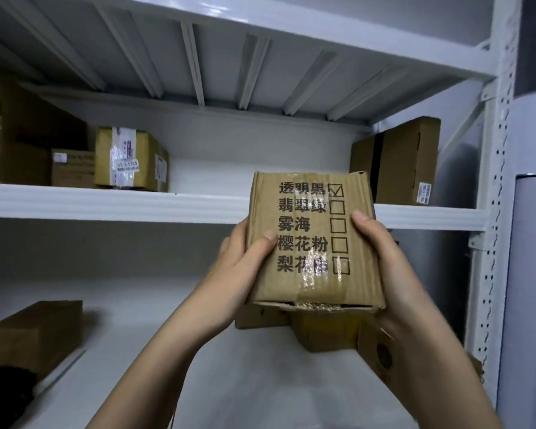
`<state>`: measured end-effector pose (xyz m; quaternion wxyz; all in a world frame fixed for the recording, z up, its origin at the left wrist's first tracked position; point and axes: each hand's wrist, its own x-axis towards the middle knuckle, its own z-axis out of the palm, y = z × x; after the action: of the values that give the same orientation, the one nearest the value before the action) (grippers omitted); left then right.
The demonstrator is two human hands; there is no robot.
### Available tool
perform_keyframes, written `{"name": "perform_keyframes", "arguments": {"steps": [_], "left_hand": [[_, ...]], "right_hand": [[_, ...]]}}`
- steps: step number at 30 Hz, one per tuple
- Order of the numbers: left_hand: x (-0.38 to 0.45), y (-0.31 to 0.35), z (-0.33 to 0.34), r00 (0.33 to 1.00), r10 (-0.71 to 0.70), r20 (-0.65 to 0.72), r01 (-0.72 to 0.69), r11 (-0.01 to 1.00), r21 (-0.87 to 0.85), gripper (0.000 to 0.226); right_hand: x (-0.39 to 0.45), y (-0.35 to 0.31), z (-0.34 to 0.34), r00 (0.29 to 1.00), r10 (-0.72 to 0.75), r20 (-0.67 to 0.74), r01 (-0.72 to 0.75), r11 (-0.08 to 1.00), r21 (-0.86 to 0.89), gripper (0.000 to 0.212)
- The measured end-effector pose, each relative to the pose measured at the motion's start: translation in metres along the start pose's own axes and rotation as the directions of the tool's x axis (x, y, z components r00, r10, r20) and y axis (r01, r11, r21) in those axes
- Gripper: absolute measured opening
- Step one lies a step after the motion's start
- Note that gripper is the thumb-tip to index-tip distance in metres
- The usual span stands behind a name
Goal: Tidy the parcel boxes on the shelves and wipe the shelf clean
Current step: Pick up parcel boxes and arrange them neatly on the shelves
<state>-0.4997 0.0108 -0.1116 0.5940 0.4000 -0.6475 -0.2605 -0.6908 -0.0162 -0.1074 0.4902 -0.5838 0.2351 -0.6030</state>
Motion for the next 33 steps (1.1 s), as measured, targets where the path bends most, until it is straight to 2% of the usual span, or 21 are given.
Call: {"name": "perform_keyframes", "arguments": {"steps": [7,11,13,15,19,22,27,33], "left_hand": [[0.001,0.041,0.011,0.993,0.118,0.020,-0.116,0.991,-0.062,0.031],[0.023,0.060,0.013,0.977,0.213,0.027,-0.210,0.973,-0.101,0.033],[0.035,0.063,0.012,0.966,0.254,0.039,-0.250,0.965,-0.081,0.048],[0.042,0.067,0.012,0.954,0.293,0.067,-0.291,0.956,-0.037,0.057],[0.052,0.081,0.014,0.936,0.341,0.087,-0.333,0.939,-0.091,0.032],[0.064,0.093,0.012,0.916,0.401,0.028,-0.399,0.915,-0.062,0.037],[0.092,0.095,-0.004,0.930,0.367,-0.011,-0.367,0.930,0.029,0.040],[0.121,0.073,-0.044,0.965,0.261,-0.024,-0.254,0.956,0.146,0.040]], "right_hand": [[-0.029,-0.051,-0.004,0.982,-0.189,0.028,0.190,0.981,-0.050,0.058],[-0.013,-0.061,-0.001,0.937,-0.347,-0.024,0.343,0.933,-0.104,0.069],[0.001,-0.061,0.005,0.916,-0.399,-0.050,0.387,0.908,-0.161,0.075],[0.014,-0.062,0.005,0.899,-0.434,-0.059,0.412,0.884,-0.222,0.091],[0.042,-0.074,0.000,0.874,-0.484,-0.037,0.459,0.849,-0.261,0.096],[0.064,-0.087,0.003,0.863,-0.504,0.018,0.491,0.831,-0.261,0.092],[0.105,-0.081,0.016,0.866,-0.497,0.050,0.488,0.821,-0.296,0.092],[0.165,-0.048,0.046,0.891,-0.441,0.112,0.449,0.811,-0.375,0.089]]}}
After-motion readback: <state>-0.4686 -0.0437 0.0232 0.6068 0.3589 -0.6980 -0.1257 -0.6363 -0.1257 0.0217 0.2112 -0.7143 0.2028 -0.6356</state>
